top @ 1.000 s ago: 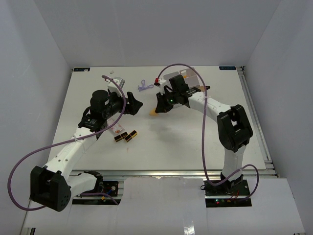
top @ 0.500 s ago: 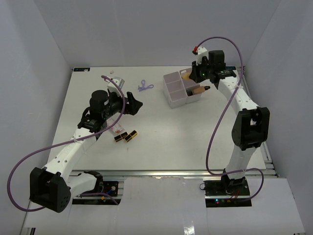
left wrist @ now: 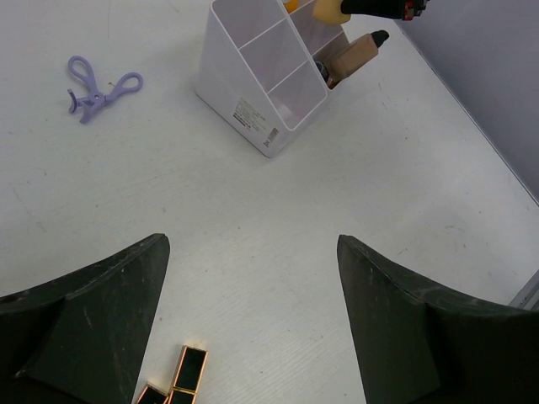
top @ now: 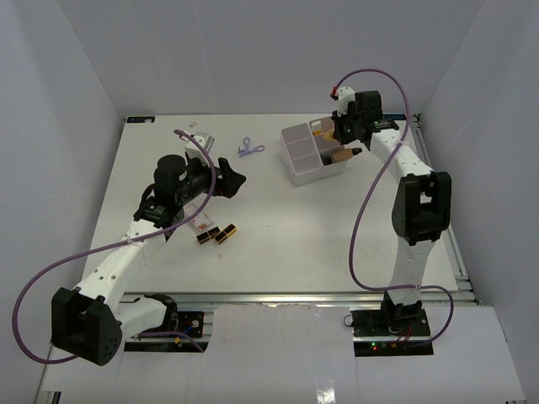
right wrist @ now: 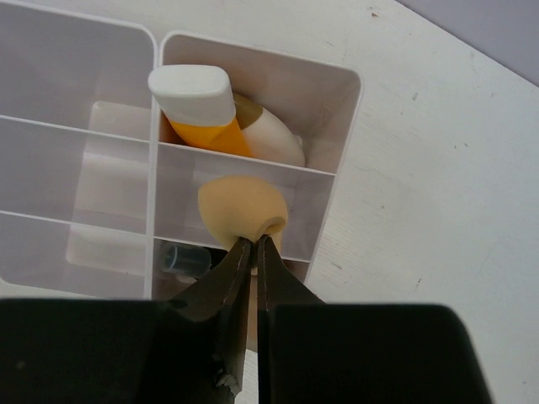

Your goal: Organize the makeup

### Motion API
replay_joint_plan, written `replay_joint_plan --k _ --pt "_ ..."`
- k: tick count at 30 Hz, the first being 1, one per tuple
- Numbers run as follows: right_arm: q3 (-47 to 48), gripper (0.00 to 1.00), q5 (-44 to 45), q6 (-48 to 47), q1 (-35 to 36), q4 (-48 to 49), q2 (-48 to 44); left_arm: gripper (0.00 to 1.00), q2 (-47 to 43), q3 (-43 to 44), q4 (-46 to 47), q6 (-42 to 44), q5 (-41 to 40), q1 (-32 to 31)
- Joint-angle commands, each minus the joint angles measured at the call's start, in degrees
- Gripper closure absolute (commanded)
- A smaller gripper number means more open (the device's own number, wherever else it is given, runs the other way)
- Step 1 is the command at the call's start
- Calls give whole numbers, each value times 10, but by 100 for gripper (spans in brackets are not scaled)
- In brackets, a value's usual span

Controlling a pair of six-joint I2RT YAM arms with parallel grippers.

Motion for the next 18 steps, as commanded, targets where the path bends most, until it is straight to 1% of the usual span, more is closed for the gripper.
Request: replay_joint_plan --k 1,4,6,11,13,18 --pt "36 91 17 -18 -2 12 22 8 -11 -1 7 -1 8 4" --pt "49 87 18 -20 -3 11 36 8 -9 -1 7 -1 7 4" --pt "60 81 20 -22 -3 10 45 8 -7 -1 7 -1 7 4" --pt "73 56 29 -27 -3 2 56 8 -4 -3 6 0 5 4" --pt "70 50 30 -31 -3 2 53 8 -3 -2 6 0 5 4" --pt "55 43 22 -33 -3 1 21 8 0 -3 7 0 4 5"
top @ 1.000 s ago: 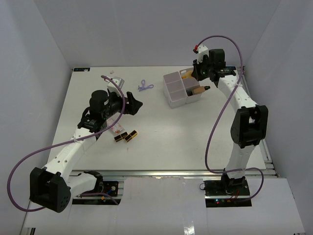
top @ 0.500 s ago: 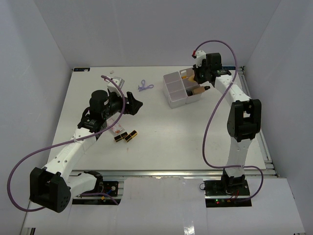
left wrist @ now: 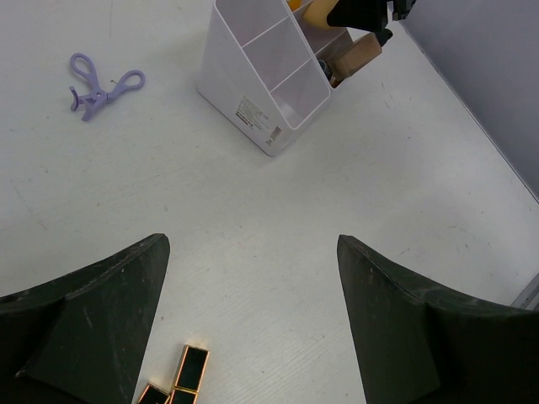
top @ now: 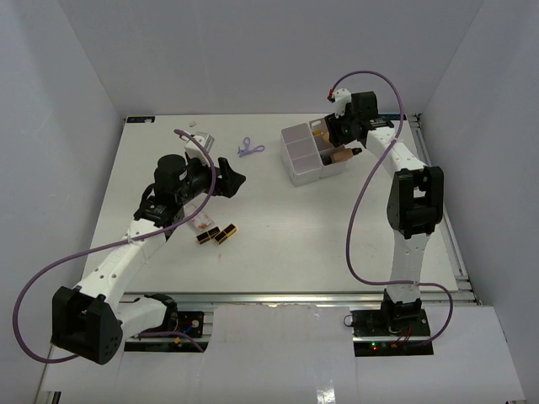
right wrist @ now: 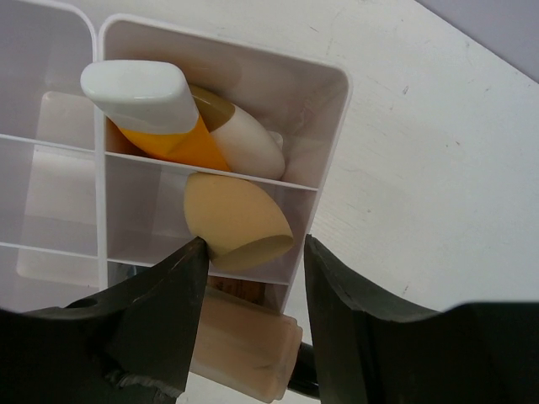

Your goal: Organize the makeup

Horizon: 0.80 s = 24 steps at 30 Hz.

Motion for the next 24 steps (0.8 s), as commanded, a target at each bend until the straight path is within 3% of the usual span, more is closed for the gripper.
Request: replay_joint_plan --k 1,19,21,24 --pt "9 42 -5 -6 -2 15 -37 8 -3 -3 7 -1 4 3" --pt "-26 42 -57 -18 -6 8 -75 8 12 -4 5 1 -3 3" --pt "-28 41 -147 -44 -13 -26 -102 8 14 -5 4 1 -3 3" --pt "-43 41 -353 -95 -21 -93 -143 8 20 -5 4 -3 -5 3"
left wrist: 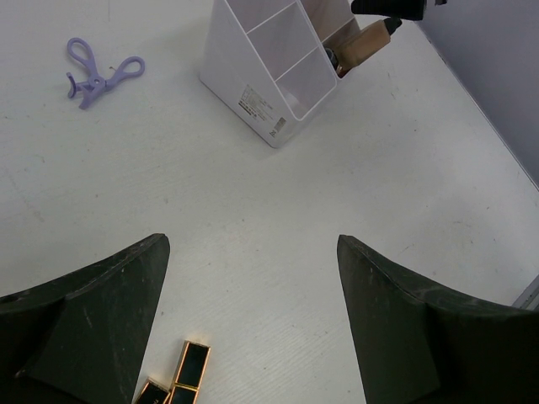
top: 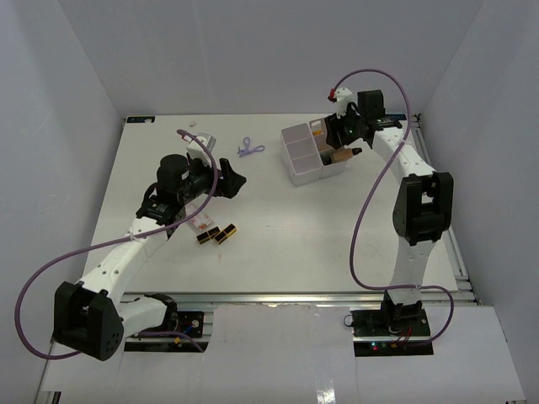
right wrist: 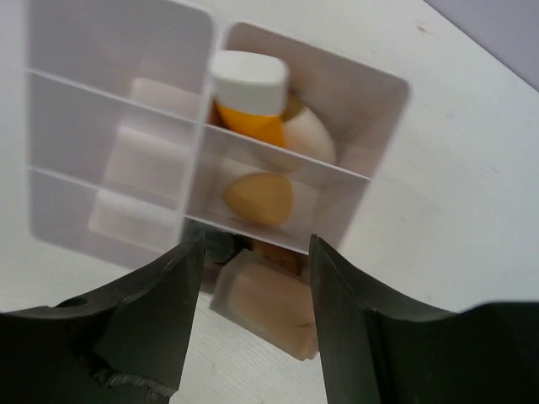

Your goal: Organize the makeup

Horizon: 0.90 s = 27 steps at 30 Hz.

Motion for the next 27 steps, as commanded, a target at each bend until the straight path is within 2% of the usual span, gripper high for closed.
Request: replay_joint_plan --k 1,4,9,13,16,17,20,24,27 --pt "-33 41 -307 -71 -12 -79 -100 8 9 -2 4 -6 -7 3" --pt "-102 41 -443 -67 -10 -91 -148 9 25 -1 2 -18 -18 5" --pt "-227 41 -499 -60 -3 -89 -210 20 66 11 -32 -99 -45 25" --pt "-273 41 -482 -49 -3 -89 -240 24 84 16 -84 -199 -73 55" --pt "-287 40 -451 -50 -3 -79 -261 24 74 10 -143 -250 -133 75" --pt "-293 40 -440 -49 -5 -75 -268 23 70 8 -166 -281 -200 82" --pt "-301 40 -446 -50 -5 -71 -277 21 63 5 -217 -334 -296 109" --pt "-308 40 -453 -50 -6 -69 -280 21 98 24 -282 -418 -375 151" --pt "-311 40 -459 -51 -6 -70 -283 21 137 50 -324 -469 -396 167"
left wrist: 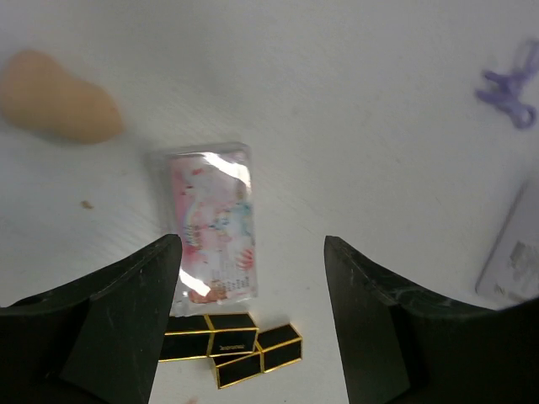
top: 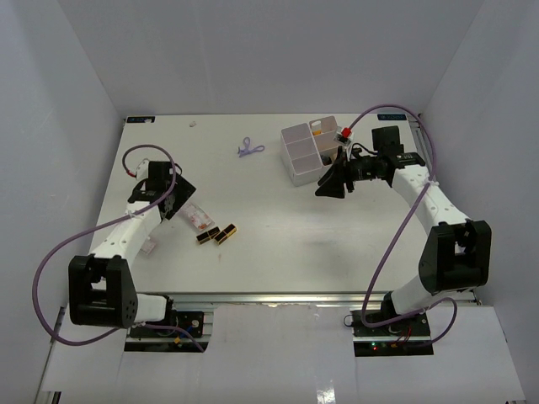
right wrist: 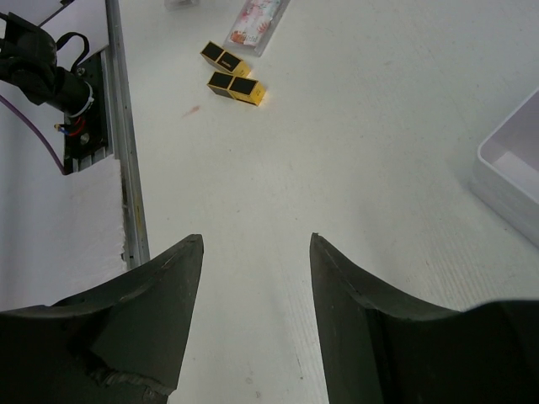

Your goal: Organize the makeup

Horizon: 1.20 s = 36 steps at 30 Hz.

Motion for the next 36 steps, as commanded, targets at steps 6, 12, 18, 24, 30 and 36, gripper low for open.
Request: replay_joint_plan --k 6,12,18,24,30,36 --pt "-14 40 -24 -5 -9 13 -23 23 65 59 -120 -167 -138 32" --pt "-17 40 -27 -4 -17 13 -22 21 124 84 -157 -205 -135 47" --pt "-18 39 -29 -4 -21 12 -22 35 184 111 -140 -204 -129 101" --pt "-22 39 -31 -1 -30 12 -18 66 221 139 -134 -189 -128 106" --pt "-22 39 -27 -1 -34 12 -15 77 168 98 -74 -124 -101 105" --pt "-20 39 -24 2 -34 11 -11 83 75 42 20 -17 -33 105"
